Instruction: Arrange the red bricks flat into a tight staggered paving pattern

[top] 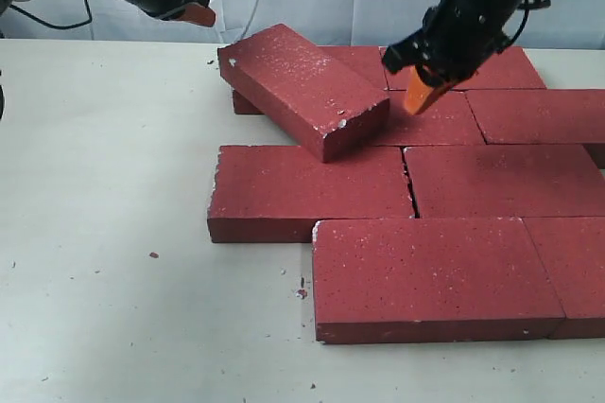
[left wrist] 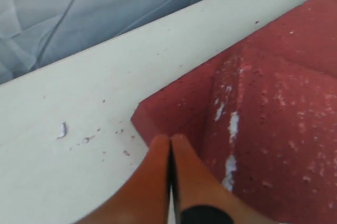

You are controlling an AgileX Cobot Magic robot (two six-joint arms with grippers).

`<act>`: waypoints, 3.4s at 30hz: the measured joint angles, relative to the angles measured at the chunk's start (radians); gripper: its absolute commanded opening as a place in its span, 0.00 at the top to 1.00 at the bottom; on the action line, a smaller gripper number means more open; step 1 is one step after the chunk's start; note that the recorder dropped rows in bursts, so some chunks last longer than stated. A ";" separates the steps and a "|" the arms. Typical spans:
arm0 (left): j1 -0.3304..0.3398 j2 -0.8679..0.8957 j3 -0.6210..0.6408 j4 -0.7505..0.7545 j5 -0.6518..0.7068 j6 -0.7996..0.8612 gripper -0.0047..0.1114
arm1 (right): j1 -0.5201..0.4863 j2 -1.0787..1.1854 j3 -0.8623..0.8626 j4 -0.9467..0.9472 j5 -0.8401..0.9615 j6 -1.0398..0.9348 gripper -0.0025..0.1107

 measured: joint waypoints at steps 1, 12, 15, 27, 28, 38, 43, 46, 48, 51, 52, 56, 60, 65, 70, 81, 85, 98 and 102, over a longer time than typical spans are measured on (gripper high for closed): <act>0.000 0.002 0.000 -0.017 0.007 0.011 0.96 | 0.007 0.002 0.021 -0.002 0.000 -0.013 0.99; -0.028 0.062 0.000 -0.023 -0.002 0.030 0.96 | 0.078 0.006 0.069 0.007 -0.062 -0.053 0.99; -0.047 0.067 0.000 -0.021 -0.005 0.030 0.96 | 0.082 0.029 0.069 0.023 -0.118 -0.053 0.99; -0.051 -0.068 0.000 0.154 0.136 -0.035 0.96 | 0.084 0.055 -0.060 0.089 -0.249 -0.056 0.99; -0.049 -0.088 0.000 0.204 0.137 -0.067 0.96 | 0.084 0.055 -0.080 0.085 -0.229 -0.056 0.99; -0.053 -0.042 0.000 0.199 0.138 -0.122 0.96 | 0.053 0.025 0.004 -0.151 -0.049 0.081 0.99; -0.091 0.001 0.000 0.190 0.136 -0.122 0.96 | 0.057 0.076 0.039 -0.037 -0.125 0.040 0.99; -0.098 0.001 0.000 0.190 0.138 -0.122 0.96 | 0.065 0.105 0.043 0.000 -0.167 0.030 0.99; -0.098 0.001 0.000 0.190 0.138 -0.120 0.96 | 0.065 0.107 0.043 0.011 -0.180 0.026 0.99; -0.098 -0.002 0.000 0.192 0.138 -0.106 0.96 | 0.065 0.107 0.030 0.014 -0.176 0.017 0.99; -0.098 -0.008 0.000 0.200 0.138 -0.104 0.96 | 0.065 0.107 0.021 0.016 -0.171 0.015 0.99; -0.098 -0.047 0.000 0.240 0.135 -0.102 0.96 | 0.065 0.093 -0.029 0.036 -0.152 0.012 0.99; -0.084 -0.109 0.000 0.261 0.133 -0.117 0.96 | 0.065 0.082 -0.090 0.049 -0.128 0.010 0.99; -0.065 -0.184 0.014 0.300 0.133 -0.164 0.96 | 0.081 0.079 -0.155 0.053 -0.128 0.010 0.99; -0.028 -0.260 0.112 0.339 0.122 -0.172 0.96 | 0.124 0.079 -0.211 0.046 -0.155 0.010 0.99; 0.090 -0.480 0.487 0.376 0.111 -0.136 0.96 | 0.235 0.089 -0.239 0.036 -0.266 0.003 0.99; 0.142 -0.587 0.666 0.381 0.099 -0.130 0.96 | 0.270 0.125 -0.244 0.033 -0.310 0.001 0.99; 0.321 -0.798 1.225 0.392 -0.251 -0.072 0.96 | 0.416 0.304 -0.448 0.027 -0.334 0.001 0.99; 0.338 -0.798 1.327 0.396 -0.363 -0.055 0.96 | 0.445 0.348 -0.463 0.027 -0.328 0.001 0.99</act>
